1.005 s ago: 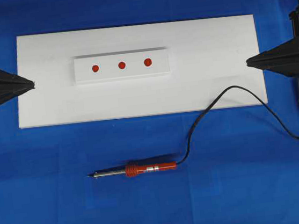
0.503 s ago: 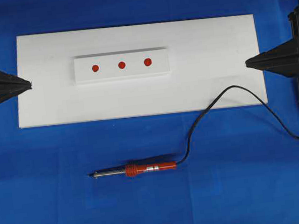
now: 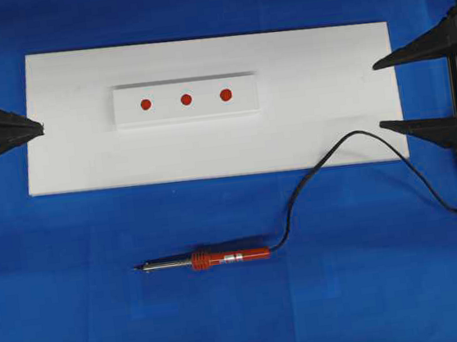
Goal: Touch the tip of the soldering iron to the mark.
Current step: 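Move the right gripper down to the red soldering iron handle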
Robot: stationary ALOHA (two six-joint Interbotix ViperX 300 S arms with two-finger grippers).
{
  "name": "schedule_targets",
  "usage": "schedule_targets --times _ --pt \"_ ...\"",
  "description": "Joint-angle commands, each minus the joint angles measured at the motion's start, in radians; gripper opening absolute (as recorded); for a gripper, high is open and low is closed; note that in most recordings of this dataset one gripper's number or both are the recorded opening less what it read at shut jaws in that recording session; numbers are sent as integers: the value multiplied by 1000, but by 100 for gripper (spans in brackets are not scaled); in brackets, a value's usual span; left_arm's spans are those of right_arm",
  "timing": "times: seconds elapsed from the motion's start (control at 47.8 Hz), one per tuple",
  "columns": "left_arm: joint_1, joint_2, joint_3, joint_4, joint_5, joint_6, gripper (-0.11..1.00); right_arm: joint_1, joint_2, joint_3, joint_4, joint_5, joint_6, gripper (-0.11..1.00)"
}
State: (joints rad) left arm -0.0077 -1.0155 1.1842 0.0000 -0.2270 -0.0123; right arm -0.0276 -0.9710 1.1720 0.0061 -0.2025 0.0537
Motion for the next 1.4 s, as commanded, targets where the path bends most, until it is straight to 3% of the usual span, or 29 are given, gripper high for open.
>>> schedule_targets --times 0.0,0.293,0.628,1.026,1.382 --pt "-3 5 -9 2 -5 2 0 -11 3 -31 5 5 2 97" --pt "-3 5 -8 2 -5 6 0 -12 23 -55 5 9 14 97" --pt "-2 5 -5 2 0 6 0 38 230 -158 5 31 66 97" --pt "3 3 2 2 0 6 0 175 574 -364 6 161 152 97" --pt "5 3 3 2 0 6 0 262 881 -611 6 382 201 97"
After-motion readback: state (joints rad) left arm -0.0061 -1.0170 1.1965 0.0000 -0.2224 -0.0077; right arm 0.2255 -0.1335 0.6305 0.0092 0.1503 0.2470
